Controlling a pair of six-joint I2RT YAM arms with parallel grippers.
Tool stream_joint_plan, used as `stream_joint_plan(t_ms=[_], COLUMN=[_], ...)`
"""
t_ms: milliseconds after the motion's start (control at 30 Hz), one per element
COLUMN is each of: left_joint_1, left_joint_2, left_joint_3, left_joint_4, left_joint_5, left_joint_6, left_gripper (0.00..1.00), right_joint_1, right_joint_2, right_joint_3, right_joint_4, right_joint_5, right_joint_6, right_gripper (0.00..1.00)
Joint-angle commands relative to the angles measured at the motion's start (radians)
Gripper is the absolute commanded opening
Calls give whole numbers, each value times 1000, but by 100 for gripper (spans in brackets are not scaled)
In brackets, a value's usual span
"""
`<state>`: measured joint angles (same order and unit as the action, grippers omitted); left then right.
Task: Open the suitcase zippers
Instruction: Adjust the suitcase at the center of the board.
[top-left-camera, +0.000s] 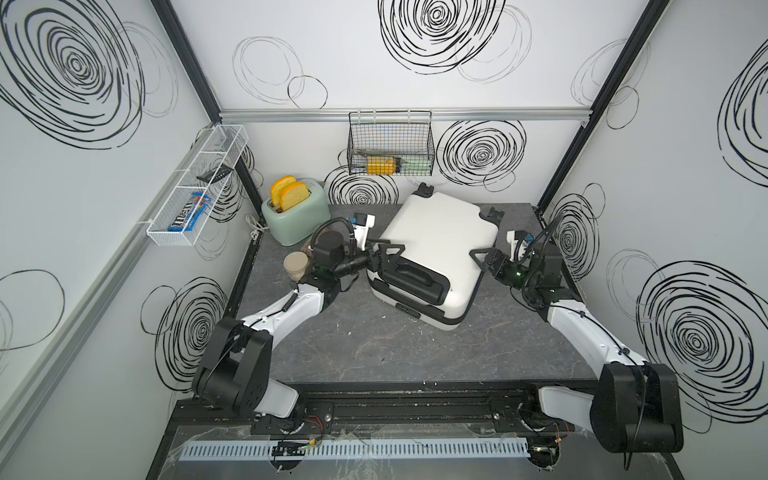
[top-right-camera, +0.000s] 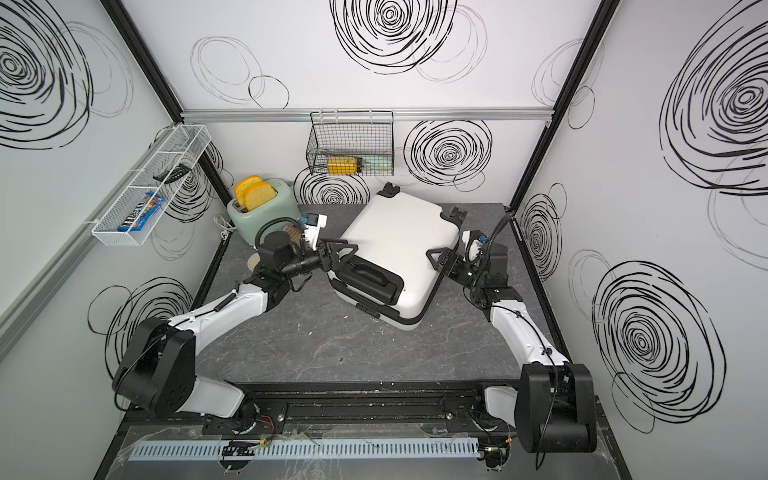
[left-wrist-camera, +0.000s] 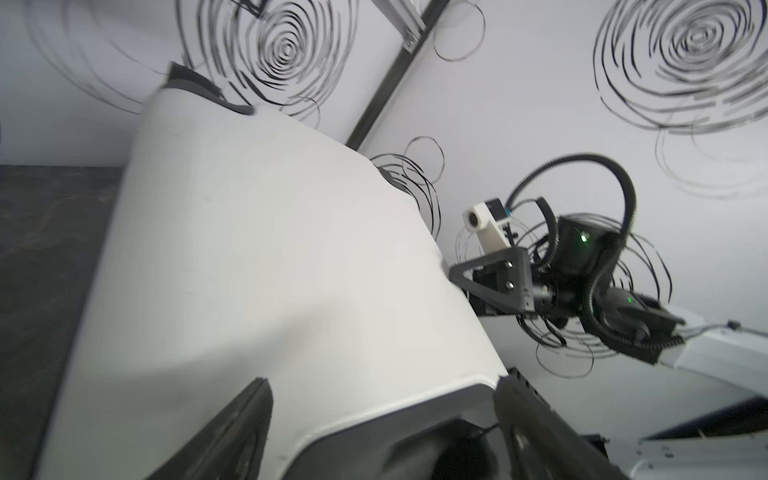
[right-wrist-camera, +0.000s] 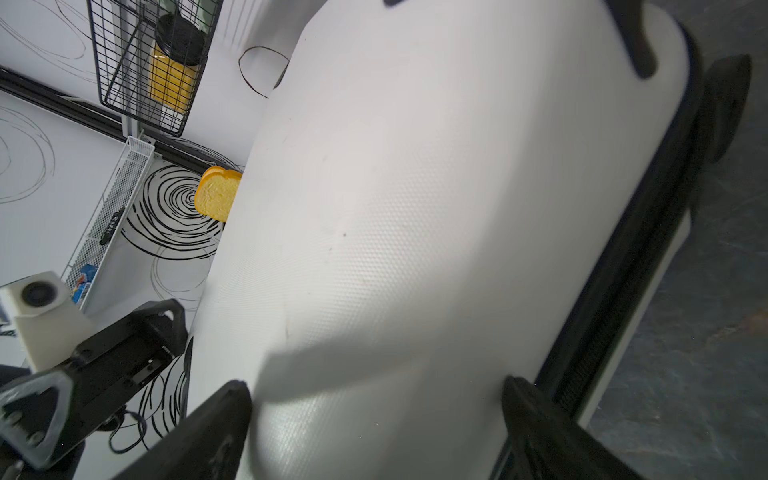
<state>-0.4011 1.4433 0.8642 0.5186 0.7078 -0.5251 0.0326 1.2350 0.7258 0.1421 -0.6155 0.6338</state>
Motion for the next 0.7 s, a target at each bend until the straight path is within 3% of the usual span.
stream_joint_plan(t_ms=[0,200,467,567,667], left_joint_1=[-85,-107,46,127,179], left_joint_2=[-1,-96,-192,-161,-82], left_joint_3=[-49,-60,79,126,182], left_joint_4=[-279,-381,-538,-566,-591], left_joint_5=[26,-103,-310,-321,-263], left_joint_6=[94,106,157,144,152], left_gripper=[88,90,92,93,92], right_joint_1=[39,40,38,32,17], right_joint_2=[40,68,-58,-84,-90], right_joint_3=[57,137,131,136,137], right_joint_4=[-2,-99,-273,-321,-305], right_joint_5=[-31,53,190,189,137], right_joint_6=[-49,-104,-175,-201,-204], right_gripper=[97,97,97,97,99])
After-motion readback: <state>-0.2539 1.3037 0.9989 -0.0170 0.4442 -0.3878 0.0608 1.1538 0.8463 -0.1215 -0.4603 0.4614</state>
